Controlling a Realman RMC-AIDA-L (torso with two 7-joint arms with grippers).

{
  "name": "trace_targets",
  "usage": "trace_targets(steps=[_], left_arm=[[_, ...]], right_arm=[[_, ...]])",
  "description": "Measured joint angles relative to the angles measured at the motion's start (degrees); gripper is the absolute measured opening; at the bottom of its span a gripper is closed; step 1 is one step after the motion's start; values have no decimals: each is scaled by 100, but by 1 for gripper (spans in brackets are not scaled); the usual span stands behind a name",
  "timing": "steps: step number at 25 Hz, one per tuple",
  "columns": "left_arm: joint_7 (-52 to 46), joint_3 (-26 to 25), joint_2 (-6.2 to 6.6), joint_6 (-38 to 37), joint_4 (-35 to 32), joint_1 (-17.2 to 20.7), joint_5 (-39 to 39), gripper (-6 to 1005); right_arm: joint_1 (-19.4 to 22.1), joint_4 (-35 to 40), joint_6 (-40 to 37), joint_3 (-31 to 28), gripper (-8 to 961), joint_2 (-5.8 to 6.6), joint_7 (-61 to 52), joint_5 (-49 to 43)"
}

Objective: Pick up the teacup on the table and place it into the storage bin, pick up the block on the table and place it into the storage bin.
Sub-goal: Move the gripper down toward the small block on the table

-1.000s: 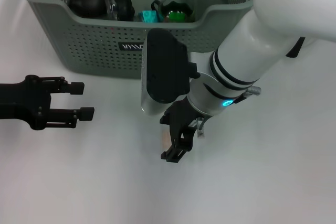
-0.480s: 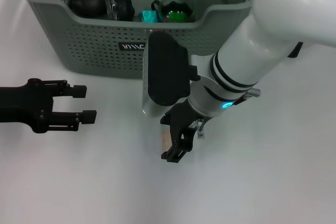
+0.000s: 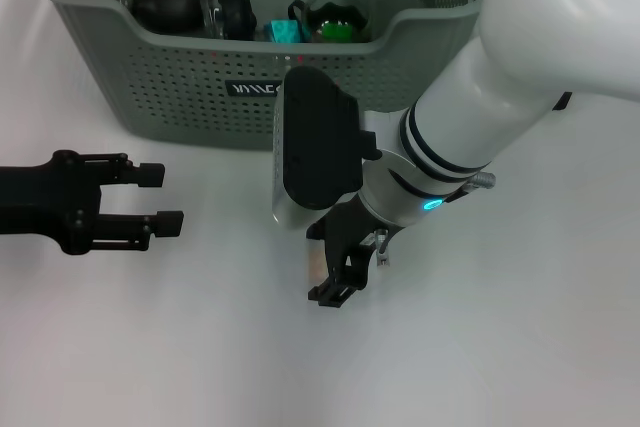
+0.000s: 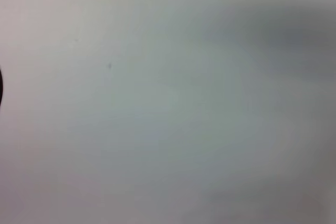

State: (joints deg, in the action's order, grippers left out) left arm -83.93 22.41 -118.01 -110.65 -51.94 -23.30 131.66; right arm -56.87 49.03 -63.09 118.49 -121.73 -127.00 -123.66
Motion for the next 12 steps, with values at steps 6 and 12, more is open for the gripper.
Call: trace_targets(steps=[6,12], left_arm=[[0,0,-3,0,0,2,0,749],[-1,-19,0,0,0,0,0,749]], right_arm=[[1,0,7,6,672,0,-6,0],[1,-9,3,22,512,1,-69,3]])
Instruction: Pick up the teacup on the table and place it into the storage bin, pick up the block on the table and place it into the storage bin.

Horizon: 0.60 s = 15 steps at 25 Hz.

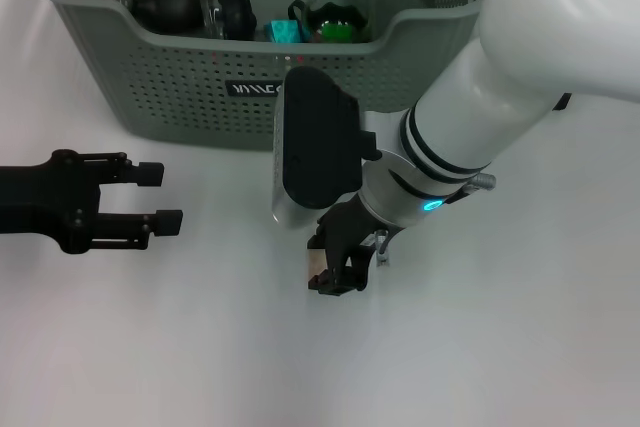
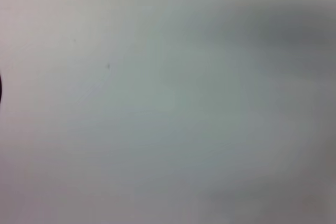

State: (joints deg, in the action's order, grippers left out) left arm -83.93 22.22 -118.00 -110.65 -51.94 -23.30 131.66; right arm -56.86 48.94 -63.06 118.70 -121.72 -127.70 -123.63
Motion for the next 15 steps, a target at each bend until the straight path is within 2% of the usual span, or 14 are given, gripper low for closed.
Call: trace_targets(steps=[1,7,10,15], left_arm=[[0,-10,2,-1,0,-2,0,749],[-6,-25,20,-33,0,-14,0,748],[-8,-26,33,-33,0,-15,0,748],[-14,-32,43,-9,0,-24,-2,748]], right_arm=[[0,-4,-5,-2,436,0,-2,1],[9,66,-136,-108,431,47,-5,208],[43,162,-368,-504,437,85,103,306],[272,462,-1190,-1686,446,124,507,315]])
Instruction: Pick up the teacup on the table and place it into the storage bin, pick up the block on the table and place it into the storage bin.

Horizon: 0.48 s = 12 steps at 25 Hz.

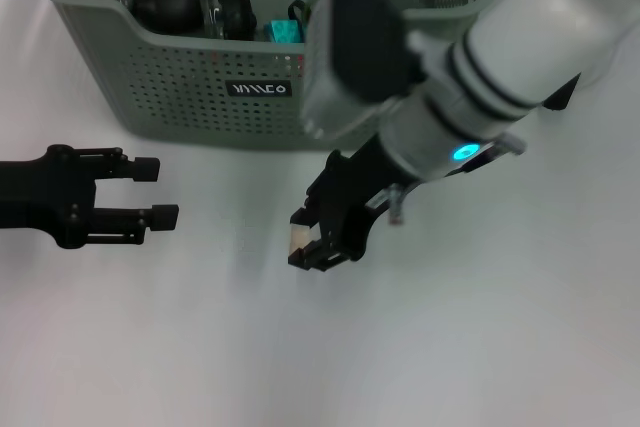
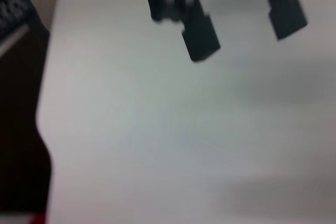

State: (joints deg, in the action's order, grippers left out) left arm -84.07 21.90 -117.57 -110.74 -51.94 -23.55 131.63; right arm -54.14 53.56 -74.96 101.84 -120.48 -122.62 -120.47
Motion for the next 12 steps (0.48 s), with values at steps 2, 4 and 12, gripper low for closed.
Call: trace_targets(steps=[2,4,12], left_arm=[[-4,-32,8,4,0,-15,-5,748],[-4,-92,16,5,0,-37,-9,748],[9,-206,24,15,10,-122,-15,748]], right_arm=[[106,122,-393,-507,450,7,179,4],[223,253,-944,-1119,454,13,377,14],[535,759,-2749,-3492,469,36,1079,293]])
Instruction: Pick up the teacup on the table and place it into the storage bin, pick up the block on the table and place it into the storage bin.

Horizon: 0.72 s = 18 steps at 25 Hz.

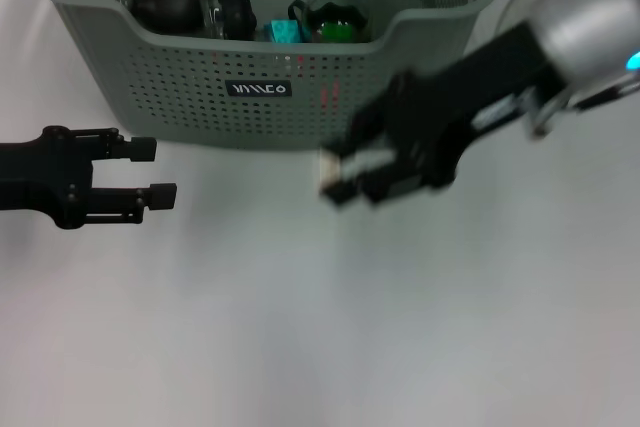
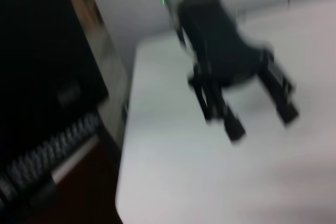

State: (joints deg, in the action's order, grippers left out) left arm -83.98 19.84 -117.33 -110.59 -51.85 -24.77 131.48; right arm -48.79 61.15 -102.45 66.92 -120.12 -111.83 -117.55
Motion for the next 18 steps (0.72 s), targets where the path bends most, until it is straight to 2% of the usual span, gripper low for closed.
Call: trace_targets(steps=[3,6,10,12,13,14,18], left_arm=[[1,0,0,10,0,-27,-1,748],[2,1,-5,42,0,-56,-1,749],[-11,3,-23,83,-1,-82,0,749],[-30,2,-20,85,-1,-98,0,749],[-36,3,-17,82,-1,-100,0,749],[-36,2,-17,75,-1,-103,0,749],[-38,2,-20,77,-1,-95,0,748]], right_arm=[[106,-36,-281,-890,475,30,370,536],[276,-215,25,-1495,481,12,669,1247],[393,-384,758,-1559,488,-13,805,2120],[319,-359,1169,-1502,492,-1,576,2228],[141,-236,1696,-1406,494,37,130,2049],[141,-236,1696,-1406,496,37,130,2049],[-407,42,2707,-1054,503,124,-839,1023]])
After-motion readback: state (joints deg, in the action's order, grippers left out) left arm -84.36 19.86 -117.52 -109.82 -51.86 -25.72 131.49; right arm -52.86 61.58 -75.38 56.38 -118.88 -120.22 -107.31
